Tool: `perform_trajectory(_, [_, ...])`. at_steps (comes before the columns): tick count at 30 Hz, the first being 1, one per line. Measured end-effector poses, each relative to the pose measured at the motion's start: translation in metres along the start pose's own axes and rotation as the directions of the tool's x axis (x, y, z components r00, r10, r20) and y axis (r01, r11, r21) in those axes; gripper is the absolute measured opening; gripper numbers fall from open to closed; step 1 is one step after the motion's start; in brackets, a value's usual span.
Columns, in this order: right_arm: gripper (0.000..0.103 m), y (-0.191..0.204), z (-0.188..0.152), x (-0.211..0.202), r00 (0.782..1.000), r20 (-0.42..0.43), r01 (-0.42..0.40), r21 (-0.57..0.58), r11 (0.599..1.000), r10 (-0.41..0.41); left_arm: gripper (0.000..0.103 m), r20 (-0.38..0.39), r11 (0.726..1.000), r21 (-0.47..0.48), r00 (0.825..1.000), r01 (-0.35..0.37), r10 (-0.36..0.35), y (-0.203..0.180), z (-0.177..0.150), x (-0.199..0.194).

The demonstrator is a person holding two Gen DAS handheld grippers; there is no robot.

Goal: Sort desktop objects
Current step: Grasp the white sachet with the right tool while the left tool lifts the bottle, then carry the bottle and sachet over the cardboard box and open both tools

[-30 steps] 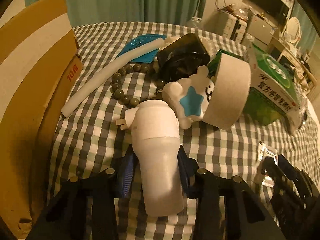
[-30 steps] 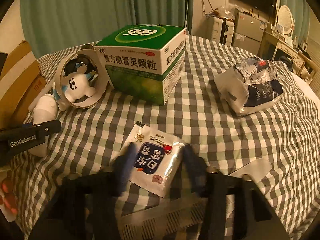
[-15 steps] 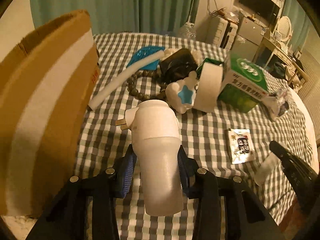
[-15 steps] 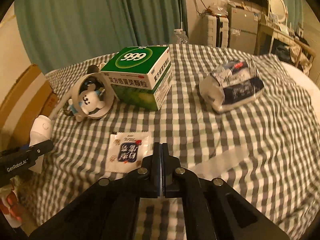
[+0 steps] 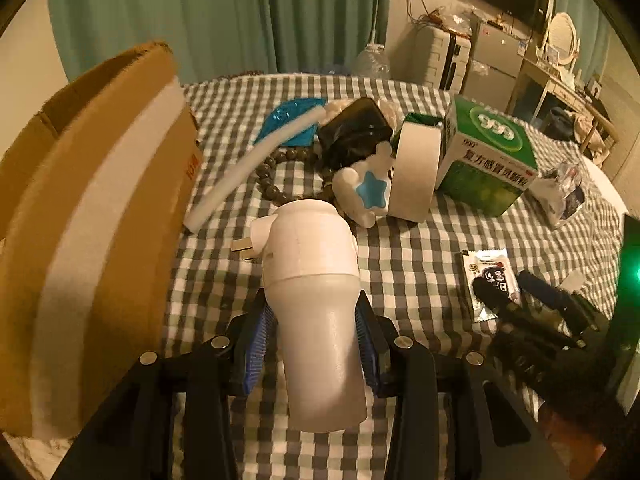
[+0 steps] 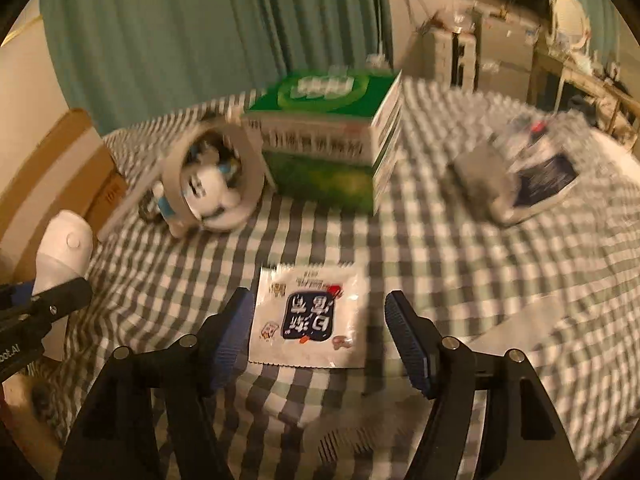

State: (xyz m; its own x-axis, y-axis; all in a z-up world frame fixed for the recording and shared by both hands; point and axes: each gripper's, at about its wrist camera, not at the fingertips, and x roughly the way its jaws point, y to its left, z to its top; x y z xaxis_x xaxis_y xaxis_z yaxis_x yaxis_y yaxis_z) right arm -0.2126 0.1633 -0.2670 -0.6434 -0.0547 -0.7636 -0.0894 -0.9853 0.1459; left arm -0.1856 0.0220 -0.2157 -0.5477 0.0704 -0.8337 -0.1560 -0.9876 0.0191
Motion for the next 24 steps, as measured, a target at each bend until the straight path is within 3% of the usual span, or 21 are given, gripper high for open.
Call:
perform_trajectory(2, [0.066,0.002,-0.003,0.011,1.000,-0.024,0.013,-0.028,1.000,-0.014,0.040,-0.014,1.000,-0.001,1.000,0.003,-0.003,-0.002,0.001,0.006])
perform_trajectory(4, [0.041,0.007,-0.005,0.011,0.998,-0.005,0.059,-0.074,0.996,-0.060,0.040,-0.020,1.000,0.004,1.000,0.005,-0.005,-0.004,0.001,0.010])
perform_trajectory(7, [0.008,0.002,-0.002,0.009,1.000,-0.013,0.022,-0.048,0.999,-0.022,0.040,-0.021,1.000,0.012,1.000,0.012,-0.011,-0.008,0.001,0.009])
perform_trajectory(12, [0.003,0.004,-0.003,-0.003,1.000,0.001,0.010,-0.059,0.998,-0.010,0.040,-0.004,0.999,0.031,1.000,0.027,-0.027,-0.011,-0.005,-0.010])
perform_trajectory(24, [0.003,0.019,-0.003,-0.087,0.990,0.096,-0.101,-0.006,0.995,0.101,0.040,0.105,0.997,0.038,0.992,0.062,-0.066,0.007,-0.003,-0.080])
